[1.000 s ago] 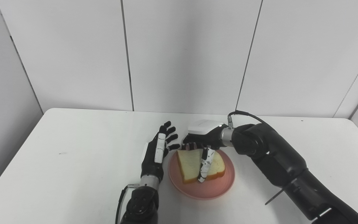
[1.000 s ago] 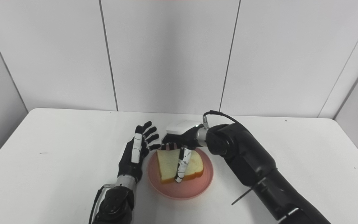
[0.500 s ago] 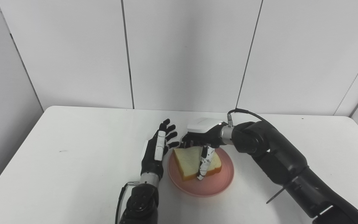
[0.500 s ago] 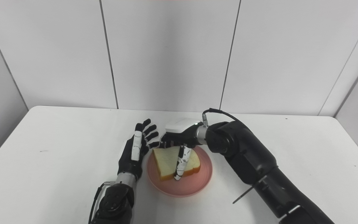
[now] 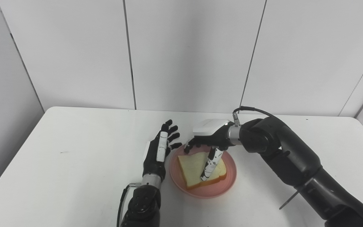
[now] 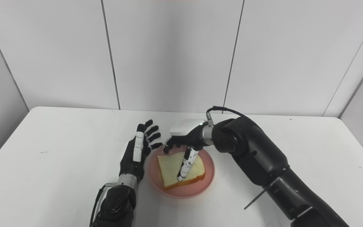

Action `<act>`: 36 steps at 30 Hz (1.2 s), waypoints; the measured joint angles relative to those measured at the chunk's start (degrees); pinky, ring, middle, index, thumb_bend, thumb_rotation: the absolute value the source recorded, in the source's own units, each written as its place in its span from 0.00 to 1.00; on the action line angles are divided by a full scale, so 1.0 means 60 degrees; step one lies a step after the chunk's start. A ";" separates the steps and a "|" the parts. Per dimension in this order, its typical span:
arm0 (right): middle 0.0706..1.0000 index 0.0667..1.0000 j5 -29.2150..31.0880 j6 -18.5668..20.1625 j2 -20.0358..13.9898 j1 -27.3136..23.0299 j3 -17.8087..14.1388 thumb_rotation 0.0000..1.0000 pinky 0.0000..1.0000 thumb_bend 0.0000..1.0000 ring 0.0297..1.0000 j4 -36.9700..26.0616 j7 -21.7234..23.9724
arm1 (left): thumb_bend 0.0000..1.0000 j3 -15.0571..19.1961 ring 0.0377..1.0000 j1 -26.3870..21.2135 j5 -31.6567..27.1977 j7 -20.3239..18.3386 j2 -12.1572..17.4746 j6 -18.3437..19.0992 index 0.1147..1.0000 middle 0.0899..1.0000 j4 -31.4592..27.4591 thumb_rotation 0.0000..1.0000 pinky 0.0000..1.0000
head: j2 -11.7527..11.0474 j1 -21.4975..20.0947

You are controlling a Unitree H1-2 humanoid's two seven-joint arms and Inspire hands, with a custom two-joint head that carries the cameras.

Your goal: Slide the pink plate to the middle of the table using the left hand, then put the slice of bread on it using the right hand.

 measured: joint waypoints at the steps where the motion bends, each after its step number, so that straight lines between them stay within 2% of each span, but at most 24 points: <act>1: 0.85 0.80 -0.0027 0.0000 -0.0014 -0.0026 0.0001 0.49 0.74 1.00 0.83 -0.0021 0.0060 | 0.98 0.0004 0.84 0.0000 0.0000 0.0000 0.0000 0.0000 0.85 0.85 0.0000 1.00 0.70 | 0.0000 0.0000; 7: 0.89 0.82 -0.0076 0.0000 -0.0149 -0.0144 -0.0016 0.51 0.94 1.00 0.93 -0.0414 0.0376 | 0.99 0.0019 0.84 0.0000 0.0000 0.0000 0.0001 0.0014 0.85 0.85 0.0002 1.00 0.71 | 0.0000 -0.0029; 10: 0.90 0.82 -0.0021 0.0004 -0.0291 -0.0152 -0.0142 0.51 0.94 1.00 0.94 -0.0728 0.0467 | 0.98 0.0019 0.84 0.0000 0.0000 -0.0001 -0.0004 0.0026 0.85 0.85 0.0002 1.00 0.71 | 0.0000 -0.0029; 15: 0.94 0.85 0.0352 0.0104 -0.0603 -0.0152 -0.0722 0.55 0.99 1.00 0.96 -0.1274 0.0551 | 0.98 0.0029 0.84 0.0000 -0.0001 -0.0001 -0.0002 0.0036 0.85 0.85 0.0001 1.00 0.71 | 0.0000 -0.0044; 23: 0.93 0.85 0.0922 0.0229 -0.1020 -0.0149 -0.1542 0.55 0.98 1.00 0.96 -0.1338 0.0457 | 0.98 0.0032 0.84 0.0000 -0.0001 -0.0001 0.0011 0.0046 0.85 0.86 -0.0005 1.00 0.70 | 0.0015 -0.0030; 28: 0.87 0.85 0.1362 0.0232 -0.1030 0.0217 -0.2039 0.54 0.90 1.00 0.92 -0.0924 -0.0346 | 0.98 0.0018 0.83 0.0000 -0.0001 -0.0004 0.0015 0.0047 0.85 0.85 -0.0004 1.00 0.70 | 0.0015 -0.0073; 31: 0.85 0.84 0.1852 0.0044 -0.1001 0.0758 -0.2358 0.56 0.81 1.00 0.88 -0.0540 -0.1028 | 0.98 0.0034 0.83 -0.0001 -0.0004 -0.0005 0.0025 0.0047 0.85 0.85 -0.0023 1.00 0.71 | 0.0029 -0.0044; 36: 0.87 0.86 0.2209 -0.0682 -0.0971 0.1920 -0.2825 0.69 0.79 1.00 0.88 0.0178 -0.2578 | 0.99 0.0050 0.82 0.0000 -0.0064 -0.0008 0.0066 0.0076 0.85 0.85 -0.0110 1.00 0.71 | 0.0015 0.0000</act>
